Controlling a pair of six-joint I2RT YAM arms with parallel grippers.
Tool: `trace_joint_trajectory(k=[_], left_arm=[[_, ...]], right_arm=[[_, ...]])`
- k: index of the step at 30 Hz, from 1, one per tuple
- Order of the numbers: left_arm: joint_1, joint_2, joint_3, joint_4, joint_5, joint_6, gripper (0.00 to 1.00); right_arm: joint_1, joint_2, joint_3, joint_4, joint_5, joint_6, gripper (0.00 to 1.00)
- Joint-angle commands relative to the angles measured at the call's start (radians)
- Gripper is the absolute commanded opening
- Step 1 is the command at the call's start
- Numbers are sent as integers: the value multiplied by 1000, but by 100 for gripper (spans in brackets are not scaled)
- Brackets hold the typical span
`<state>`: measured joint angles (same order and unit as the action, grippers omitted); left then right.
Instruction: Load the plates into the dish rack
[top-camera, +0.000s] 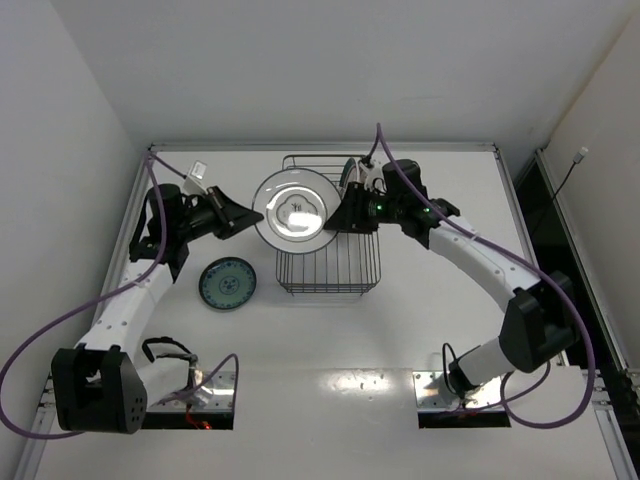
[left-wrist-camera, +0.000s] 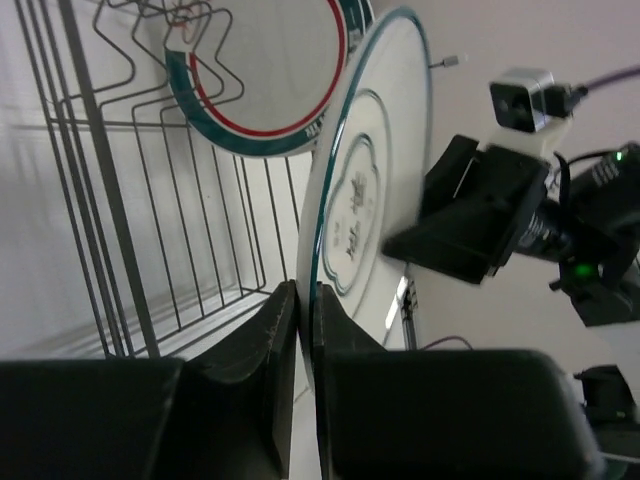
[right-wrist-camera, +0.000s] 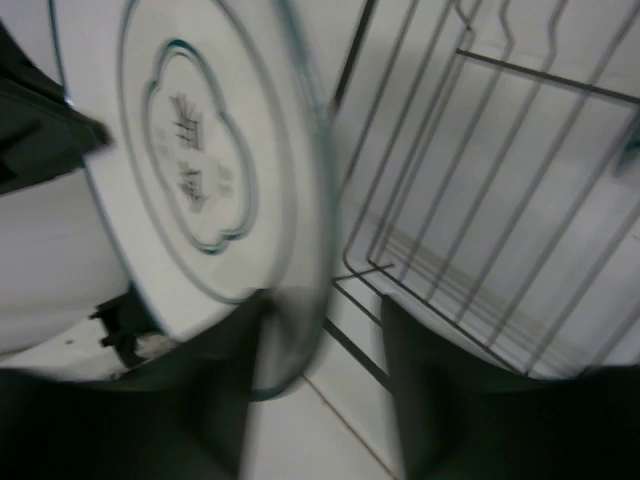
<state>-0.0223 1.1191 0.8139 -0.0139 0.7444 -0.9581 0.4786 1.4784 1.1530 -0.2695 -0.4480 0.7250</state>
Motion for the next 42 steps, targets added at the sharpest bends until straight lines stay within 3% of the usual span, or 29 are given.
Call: trace_joint_trajectory(k=[1, 3, 4, 5, 7, 8, 11, 13, 16, 19, 24, 26, 32, 42], left_arm=[[-37, -33, 27, 91, 53, -56, 0], [-47, -24, 27, 91, 62, -56, 0], [-47, -24, 27, 74, 62, -42, 0], [-47, -12, 27, 60, 62, -33, 6], [-47, 4, 65, -16, 43, 7, 38], [-47, 22, 83, -152, -21, 72, 56], [-47, 42, 152, -393, -207, 174, 71], [-38, 42, 174, -472, -299, 202, 71], [-28, 42, 203, -580, -439, 237, 72], [15, 42, 214, -615, -461, 262, 72], [53, 53, 234, -678, -513, 292, 74], [62, 53, 234, -707, -572, 301, 79], [85, 62, 274, -819, -744, 323, 100], [94, 62, 275, -871, -832, 341, 100]], right_arm=[[-15, 25, -9, 176, -103, 74, 30], [-15, 25, -9, 176, -103, 74, 8], [-15, 13, -9, 176, -84, 74, 1], [-24, 13, -9, 176, -75, 74, 0], [-25, -15, 13, 138, -31, 74, 0], [-35, -36, 36, 89, -6, 59, 0], [-35, -59, 141, -38, 167, 22, 0], [-11, -44, 230, -219, 371, -28, 0], [2, 2, 352, -348, 564, -51, 0], [20, 68, 497, -468, 731, -88, 0], [73, 319, 827, -661, 967, -145, 0], [95, 400, 984, -771, 1063, -154, 0], [104, 573, 1191, -885, 1163, -176, 0], [123, 632, 1209, -927, 1241, -167, 0]])
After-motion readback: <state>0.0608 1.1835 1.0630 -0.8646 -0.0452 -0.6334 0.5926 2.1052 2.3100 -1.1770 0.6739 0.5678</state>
